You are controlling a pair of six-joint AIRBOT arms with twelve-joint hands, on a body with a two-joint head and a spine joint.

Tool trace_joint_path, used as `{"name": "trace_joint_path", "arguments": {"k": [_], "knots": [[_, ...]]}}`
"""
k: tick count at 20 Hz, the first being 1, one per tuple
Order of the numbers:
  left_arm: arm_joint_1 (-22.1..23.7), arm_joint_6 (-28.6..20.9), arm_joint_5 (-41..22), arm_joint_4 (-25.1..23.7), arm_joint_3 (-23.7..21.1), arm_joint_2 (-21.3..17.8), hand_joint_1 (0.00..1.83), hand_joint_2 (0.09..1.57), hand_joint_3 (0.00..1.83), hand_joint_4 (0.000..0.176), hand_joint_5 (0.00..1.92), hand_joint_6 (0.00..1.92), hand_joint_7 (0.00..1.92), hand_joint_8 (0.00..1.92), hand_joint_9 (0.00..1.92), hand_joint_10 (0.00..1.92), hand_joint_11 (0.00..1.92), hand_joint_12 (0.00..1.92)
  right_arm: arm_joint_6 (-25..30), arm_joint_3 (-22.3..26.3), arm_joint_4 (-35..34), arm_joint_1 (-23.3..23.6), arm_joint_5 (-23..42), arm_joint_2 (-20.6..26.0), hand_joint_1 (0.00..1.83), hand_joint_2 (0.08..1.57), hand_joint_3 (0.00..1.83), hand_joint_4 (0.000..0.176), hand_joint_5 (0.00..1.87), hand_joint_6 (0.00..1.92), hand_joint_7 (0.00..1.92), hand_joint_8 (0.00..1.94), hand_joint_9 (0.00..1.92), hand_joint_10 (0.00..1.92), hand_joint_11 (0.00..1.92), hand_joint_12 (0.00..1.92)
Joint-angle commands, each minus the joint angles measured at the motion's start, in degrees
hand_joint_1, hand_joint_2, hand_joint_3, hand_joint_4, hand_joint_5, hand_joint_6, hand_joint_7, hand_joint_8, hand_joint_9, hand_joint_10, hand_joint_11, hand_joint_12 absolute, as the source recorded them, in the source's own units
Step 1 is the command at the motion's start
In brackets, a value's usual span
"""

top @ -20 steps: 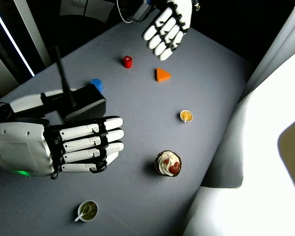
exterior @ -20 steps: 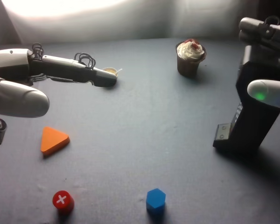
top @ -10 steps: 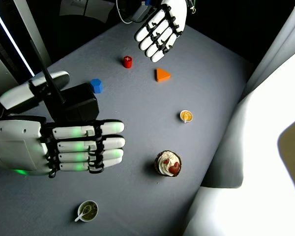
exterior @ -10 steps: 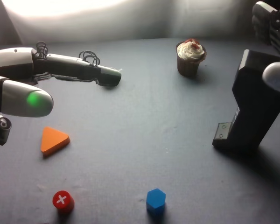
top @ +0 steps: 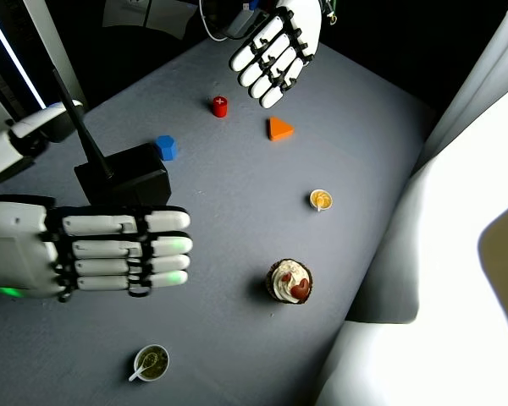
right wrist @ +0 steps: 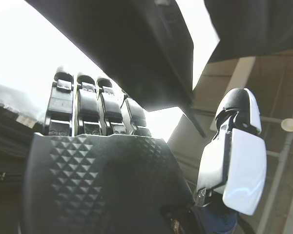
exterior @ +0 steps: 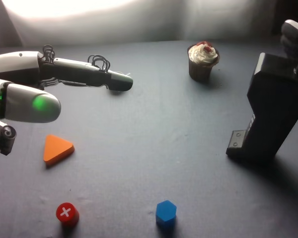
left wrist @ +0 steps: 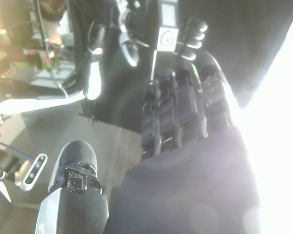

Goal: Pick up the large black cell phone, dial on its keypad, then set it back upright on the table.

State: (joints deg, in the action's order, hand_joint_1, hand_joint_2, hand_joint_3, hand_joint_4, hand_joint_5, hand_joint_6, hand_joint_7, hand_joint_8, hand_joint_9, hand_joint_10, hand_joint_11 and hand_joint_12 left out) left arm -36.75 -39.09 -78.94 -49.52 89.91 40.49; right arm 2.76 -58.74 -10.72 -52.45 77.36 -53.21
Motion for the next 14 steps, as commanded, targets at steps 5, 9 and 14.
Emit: {"name": "trace_joint_path", "arguments": {"k": [5, 9, 14], "knots": [[1.61, -0.46, -5.15, 4.79, -0.31, -0.13, 0.08, 1.18, 0.00, 0.000, 0.31, 0.00, 0.31, 0.00, 0.24, 0.00, 0.00, 0.45, 0.44, 4.65, -1.87, -7.96, 14.08, 4.01, 0.29, 0.91, 0.01, 0.069, 0.00, 0.00, 0.00, 0.00, 0.00, 0.00, 0.01, 0.01], [1.83, -0.46, -5.41, 4.84, -0.91, -0.11, 0.00, 1.24, 0.01, 0.000, 0.32, 0.01, 0.42, 0.02, 0.34, 0.02, 0.00, 0.70, 0.46, 12.57, -7.28, -19.23, 20.25, 9.11, 0.28, 0.96, 0.02, 0.031, 0.00, 0.00, 0.00, 0.00, 0.00, 0.00, 0.01, 0.01], [1.91, -0.48, -5.50, 5.10, -1.10, -0.14, 0.00, 1.26, 0.01, 0.002, 0.37, 0.01, 0.43, 0.01, 0.36, 0.01, 0.00, 0.77, 0.34, 20.09, -18.42, -27.46, 23.67, 12.72, 0.25, 1.04, 0.01, 0.023, 0.00, 0.00, 0.00, 0.00, 0.00, 0.00, 0.04, 0.04]]}}
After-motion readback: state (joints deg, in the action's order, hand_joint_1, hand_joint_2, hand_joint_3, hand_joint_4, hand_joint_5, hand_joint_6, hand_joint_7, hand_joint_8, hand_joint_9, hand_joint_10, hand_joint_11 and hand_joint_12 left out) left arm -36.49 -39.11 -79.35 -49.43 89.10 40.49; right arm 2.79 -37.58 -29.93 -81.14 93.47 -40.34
